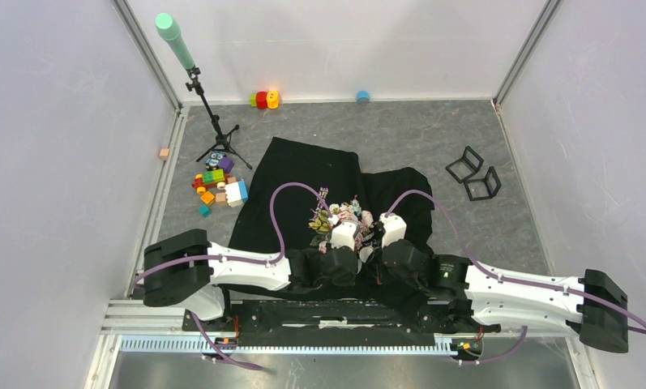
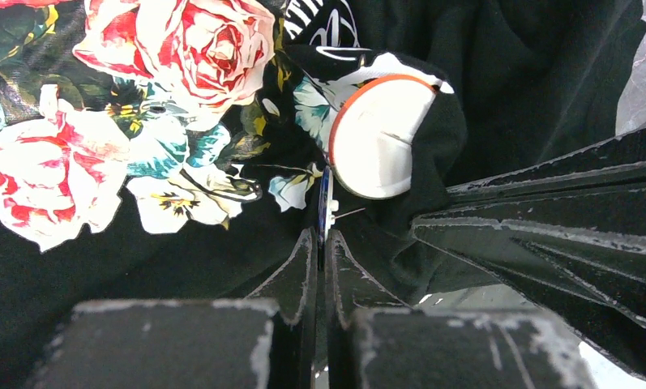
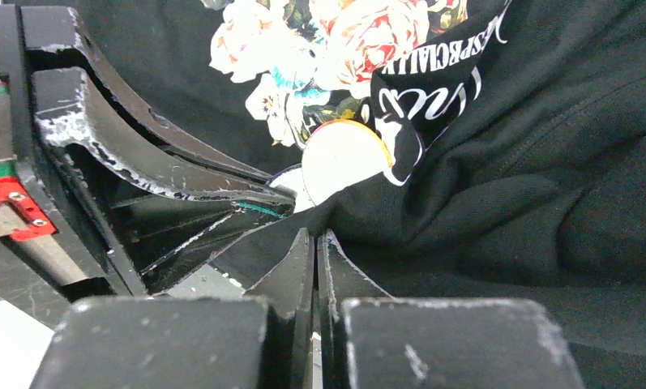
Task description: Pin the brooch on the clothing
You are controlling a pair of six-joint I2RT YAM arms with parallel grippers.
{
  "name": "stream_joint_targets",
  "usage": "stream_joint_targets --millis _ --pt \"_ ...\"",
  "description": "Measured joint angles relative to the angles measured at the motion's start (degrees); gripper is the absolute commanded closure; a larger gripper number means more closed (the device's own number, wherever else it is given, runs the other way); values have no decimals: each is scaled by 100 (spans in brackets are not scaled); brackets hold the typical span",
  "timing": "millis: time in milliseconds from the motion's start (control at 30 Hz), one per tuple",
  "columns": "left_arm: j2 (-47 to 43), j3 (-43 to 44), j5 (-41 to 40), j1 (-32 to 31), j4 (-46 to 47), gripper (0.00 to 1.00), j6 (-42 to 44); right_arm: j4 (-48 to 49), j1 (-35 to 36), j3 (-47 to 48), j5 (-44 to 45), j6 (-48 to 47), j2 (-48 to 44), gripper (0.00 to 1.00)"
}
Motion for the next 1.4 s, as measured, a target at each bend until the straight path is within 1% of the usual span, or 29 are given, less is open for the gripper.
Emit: stream_joint_targets --millis 267,533,767,1067,1267,1400 --pt "4 2 15 -33 35 98 26 81 0 0 -59 -28 90 100" --pt "96 61 48 -197 107 98 188 79 0 0 -57 -17 92 100" --pt "94 55 52 -280 310 98 289 72 0 0 -52 22 96 100" --pt "-39 -251 74 -282 723 98 330 72 0 0 -55 90 173 100" --pt "-278 -564 72 -282 1027 98 330 76 0 0 -57 155 186 100" --pt "-286 -577 146 -282 1147 98 334 74 0 0 -59 177 234 100"
